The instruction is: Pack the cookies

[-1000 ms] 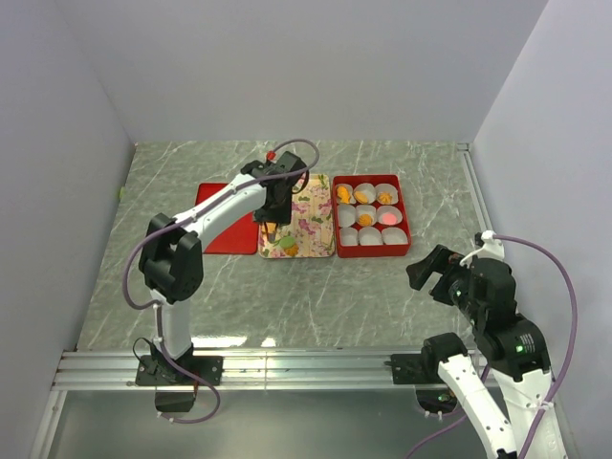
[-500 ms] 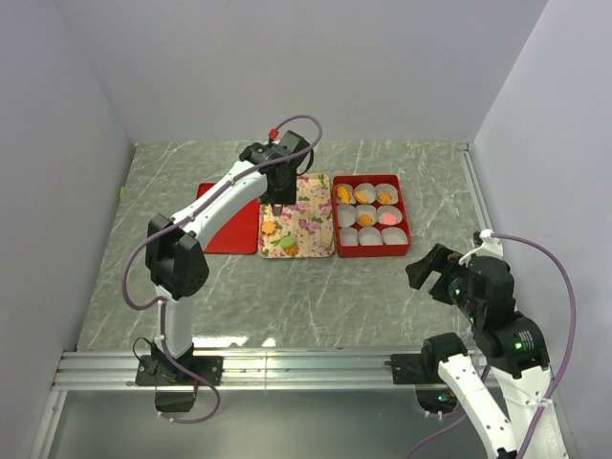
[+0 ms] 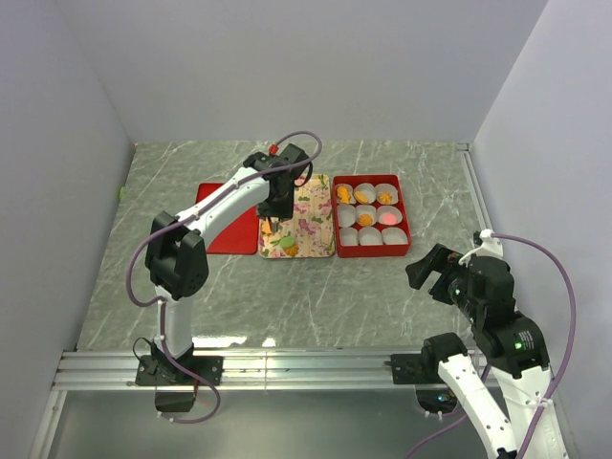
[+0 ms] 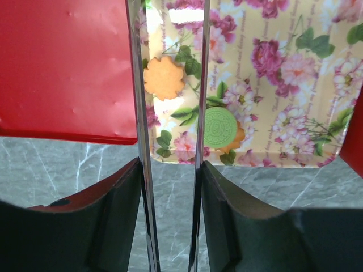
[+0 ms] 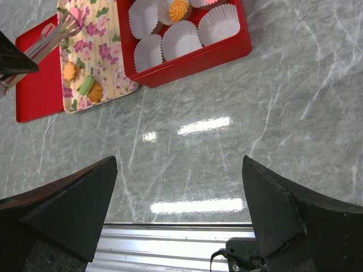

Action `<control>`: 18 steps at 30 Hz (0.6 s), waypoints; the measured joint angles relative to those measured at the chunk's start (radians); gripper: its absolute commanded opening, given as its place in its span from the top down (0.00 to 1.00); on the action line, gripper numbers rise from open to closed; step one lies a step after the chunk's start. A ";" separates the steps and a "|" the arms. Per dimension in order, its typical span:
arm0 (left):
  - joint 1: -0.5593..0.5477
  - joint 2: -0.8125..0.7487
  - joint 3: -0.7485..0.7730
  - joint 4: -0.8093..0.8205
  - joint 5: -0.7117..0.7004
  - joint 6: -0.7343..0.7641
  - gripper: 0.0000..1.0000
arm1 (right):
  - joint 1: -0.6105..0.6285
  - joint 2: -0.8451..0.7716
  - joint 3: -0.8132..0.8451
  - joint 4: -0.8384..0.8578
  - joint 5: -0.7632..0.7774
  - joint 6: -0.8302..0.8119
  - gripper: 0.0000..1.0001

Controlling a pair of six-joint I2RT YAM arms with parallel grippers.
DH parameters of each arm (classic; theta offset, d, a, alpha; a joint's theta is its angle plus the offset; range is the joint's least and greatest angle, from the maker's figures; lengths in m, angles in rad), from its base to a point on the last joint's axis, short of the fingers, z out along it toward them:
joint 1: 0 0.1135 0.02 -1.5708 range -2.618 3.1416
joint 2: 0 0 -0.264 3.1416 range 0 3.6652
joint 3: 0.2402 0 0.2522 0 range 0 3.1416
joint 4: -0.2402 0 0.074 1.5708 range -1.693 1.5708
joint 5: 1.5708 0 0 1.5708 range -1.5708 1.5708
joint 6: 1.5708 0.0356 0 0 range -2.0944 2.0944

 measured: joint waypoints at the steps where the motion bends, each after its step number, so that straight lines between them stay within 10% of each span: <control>1: 0.000 0.000 0.000 0.001 0.005 0.000 0.51 | 0.000 0.000 0.000 0.000 0.000 0.000 0.03; 18: 0.046 0.045 0.045 0.020 0.048 0.003 0.51 | 0.000 0.000 0.000 0.000 0.004 0.001 0.03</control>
